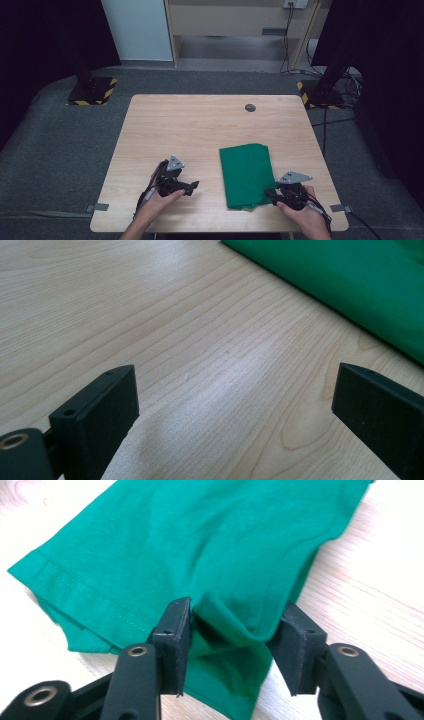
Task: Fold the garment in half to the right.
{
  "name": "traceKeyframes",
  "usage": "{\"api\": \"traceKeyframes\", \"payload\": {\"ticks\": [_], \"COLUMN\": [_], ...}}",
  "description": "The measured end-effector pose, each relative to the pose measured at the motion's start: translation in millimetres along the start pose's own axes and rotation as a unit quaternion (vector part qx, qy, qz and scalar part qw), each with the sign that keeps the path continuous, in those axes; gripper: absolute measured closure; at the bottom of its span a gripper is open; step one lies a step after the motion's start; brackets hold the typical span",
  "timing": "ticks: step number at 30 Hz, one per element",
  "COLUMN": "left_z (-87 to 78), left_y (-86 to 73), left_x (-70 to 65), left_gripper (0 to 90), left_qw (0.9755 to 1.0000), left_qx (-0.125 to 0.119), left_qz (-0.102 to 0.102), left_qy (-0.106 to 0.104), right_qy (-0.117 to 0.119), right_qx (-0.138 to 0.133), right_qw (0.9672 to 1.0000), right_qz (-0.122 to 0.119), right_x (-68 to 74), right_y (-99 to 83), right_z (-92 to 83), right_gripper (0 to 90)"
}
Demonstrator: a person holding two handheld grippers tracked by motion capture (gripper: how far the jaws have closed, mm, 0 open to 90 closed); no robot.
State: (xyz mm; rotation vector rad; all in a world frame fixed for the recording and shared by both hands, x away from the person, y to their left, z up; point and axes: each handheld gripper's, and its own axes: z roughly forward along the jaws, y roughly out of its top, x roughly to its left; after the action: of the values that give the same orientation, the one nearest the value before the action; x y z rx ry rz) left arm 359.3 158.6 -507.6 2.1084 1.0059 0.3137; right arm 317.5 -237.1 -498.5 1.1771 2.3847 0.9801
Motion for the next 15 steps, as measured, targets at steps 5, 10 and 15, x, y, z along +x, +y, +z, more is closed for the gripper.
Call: {"api": "traceKeyframes", "payload": {"ticks": [5,10,15], "left_z": [0.4,0.3,1.2], "left_y": [0.6,0.8,0.4], "left_x": [-1.2,-2.0,-2.5], "left_gripper": [4.5,4.6,4.8], "left_qw": [1.0000,1.0000,1.0000], "left_qx": [0.000,0.001,0.002], "left_qz": [0.002,0.002,0.001], "left_qy": [-0.002,-0.005,-0.007], "right_qy": [-0.007,-0.014,-0.021], "right_qx": [-0.003,0.003,-0.003], "right_qw": [0.9999,0.9998,0.9995], "right_qz": [0.009,0.015,0.023], "right_x": [-6.5,-12.6,-17.9], "right_y": [-1.4,-4.8,-7.3], "right_z": [-5.6,-8.9,-15.7], "right_gripper": [50.4,50.1,49.9]}}
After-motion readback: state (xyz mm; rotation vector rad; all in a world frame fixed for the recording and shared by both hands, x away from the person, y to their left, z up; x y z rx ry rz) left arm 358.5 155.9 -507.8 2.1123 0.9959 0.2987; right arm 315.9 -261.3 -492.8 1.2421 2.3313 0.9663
